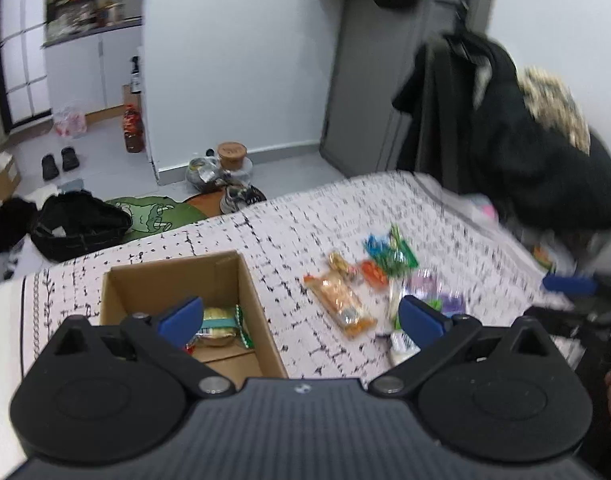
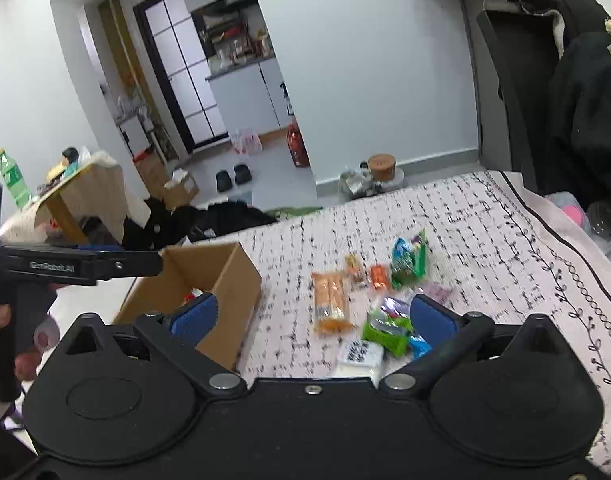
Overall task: Organize snacks
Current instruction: 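Move both grippers back from the box toward the snack pile, then grasp the white packet with the left gripper while the right grasps the blue candy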
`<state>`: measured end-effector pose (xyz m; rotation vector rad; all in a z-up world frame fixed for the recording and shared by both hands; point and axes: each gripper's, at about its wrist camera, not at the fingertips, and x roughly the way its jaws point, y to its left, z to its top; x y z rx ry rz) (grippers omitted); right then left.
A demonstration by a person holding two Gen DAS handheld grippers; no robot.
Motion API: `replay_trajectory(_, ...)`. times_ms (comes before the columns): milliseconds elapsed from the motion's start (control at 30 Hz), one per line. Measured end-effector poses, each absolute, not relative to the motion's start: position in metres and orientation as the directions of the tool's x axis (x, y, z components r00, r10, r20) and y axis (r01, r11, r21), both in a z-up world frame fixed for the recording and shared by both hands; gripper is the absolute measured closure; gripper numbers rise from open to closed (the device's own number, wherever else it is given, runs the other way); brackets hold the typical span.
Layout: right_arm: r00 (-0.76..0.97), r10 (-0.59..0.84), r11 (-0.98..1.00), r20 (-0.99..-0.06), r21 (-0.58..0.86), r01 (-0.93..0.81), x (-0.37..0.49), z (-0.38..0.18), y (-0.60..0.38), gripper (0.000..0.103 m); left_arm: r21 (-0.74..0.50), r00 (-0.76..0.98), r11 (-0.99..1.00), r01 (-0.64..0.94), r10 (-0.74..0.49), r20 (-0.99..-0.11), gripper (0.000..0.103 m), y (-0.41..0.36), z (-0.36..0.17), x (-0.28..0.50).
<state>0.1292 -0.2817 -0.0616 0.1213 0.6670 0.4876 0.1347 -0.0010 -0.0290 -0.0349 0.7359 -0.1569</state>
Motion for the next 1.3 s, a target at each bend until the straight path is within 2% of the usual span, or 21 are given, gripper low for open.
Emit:
replay_trajectory(100,0.695,0.423,0.904,-0.582,0.221,-0.366,0.127,-0.064,-0.289,0.000,-0.075,0.699,0.979,0.191,-0.189,-0.689,0.000,-0.017,-0.037,0.140)
replay_trajectory(400,0.664,0.384,0.922,-0.642,0.227,-0.314,0.126,-0.072,-0.311,0.000,-0.068,0.609,0.945,0.321,-0.261,-0.749,0.000,-0.047,-0.055,0.157)
replay_trajectory(667,0.636,0.337,0.941,-0.694,0.235,-0.242,0.134,-0.084,-0.330,0.001,-0.080,0.568,0.934,0.349,-0.279,-0.775,0.000,-0.063,-0.066,0.170)
replay_trajectory(1000,0.581,0.301,0.953,-0.756,0.253,-0.165,0.148,-0.108,-0.336,0.023,-0.132,0.502,0.914,0.383,-0.326,-0.801,0.003,-0.091,-0.092,0.189)
replay_trajectory(1300,0.547,0.258,0.965,-0.796,0.239,-0.107,0.167,-0.130,-0.327,0.036,-0.155,0.451,0.927,0.342,-0.307,-0.838,0.015,-0.109,-0.126,0.212)
